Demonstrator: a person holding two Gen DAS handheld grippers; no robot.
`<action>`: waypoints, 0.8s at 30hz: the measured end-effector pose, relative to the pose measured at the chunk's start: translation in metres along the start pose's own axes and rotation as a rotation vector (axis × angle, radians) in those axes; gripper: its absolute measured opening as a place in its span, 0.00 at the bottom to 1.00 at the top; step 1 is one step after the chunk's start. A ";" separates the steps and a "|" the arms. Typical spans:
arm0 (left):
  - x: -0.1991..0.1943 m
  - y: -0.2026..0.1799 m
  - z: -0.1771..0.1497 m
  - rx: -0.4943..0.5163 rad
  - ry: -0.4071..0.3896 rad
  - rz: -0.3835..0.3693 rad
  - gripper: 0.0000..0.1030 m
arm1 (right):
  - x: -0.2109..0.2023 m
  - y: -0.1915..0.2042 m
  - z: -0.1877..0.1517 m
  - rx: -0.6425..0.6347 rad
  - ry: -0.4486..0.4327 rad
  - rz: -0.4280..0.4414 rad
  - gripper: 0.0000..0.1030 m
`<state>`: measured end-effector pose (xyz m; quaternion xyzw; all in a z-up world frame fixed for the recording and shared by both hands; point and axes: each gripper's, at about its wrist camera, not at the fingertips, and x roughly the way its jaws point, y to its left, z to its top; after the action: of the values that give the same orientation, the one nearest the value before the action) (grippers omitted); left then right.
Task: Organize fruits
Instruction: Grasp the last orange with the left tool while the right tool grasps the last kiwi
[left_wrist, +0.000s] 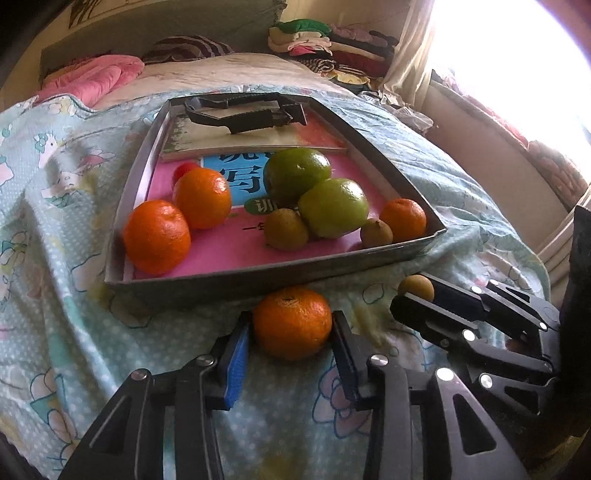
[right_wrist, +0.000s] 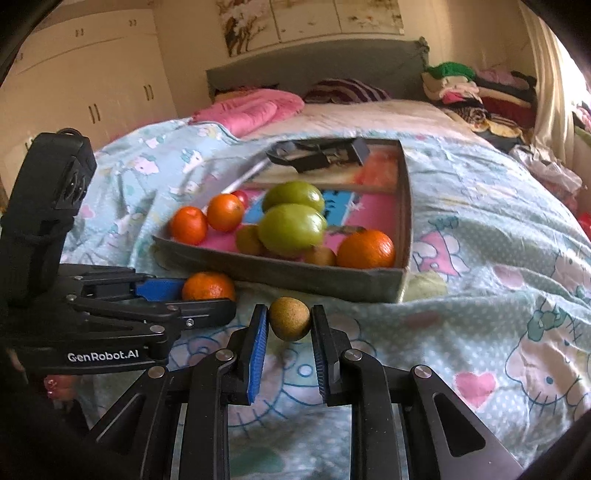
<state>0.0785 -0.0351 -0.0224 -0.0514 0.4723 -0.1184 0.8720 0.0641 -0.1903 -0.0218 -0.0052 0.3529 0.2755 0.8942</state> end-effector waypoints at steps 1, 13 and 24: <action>-0.005 0.002 -0.001 -0.006 -0.003 -0.006 0.40 | -0.002 0.001 0.001 -0.002 -0.007 0.003 0.23; -0.053 0.009 0.019 -0.026 -0.107 0.007 0.40 | -0.019 0.012 0.019 -0.008 -0.078 0.017 0.23; -0.058 0.009 0.031 -0.023 -0.120 0.031 0.40 | -0.023 0.016 0.037 -0.025 -0.106 0.014 0.23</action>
<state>0.0753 -0.0127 0.0396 -0.0610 0.4213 -0.0961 0.8997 0.0657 -0.1803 0.0233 0.0006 0.3018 0.2859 0.9095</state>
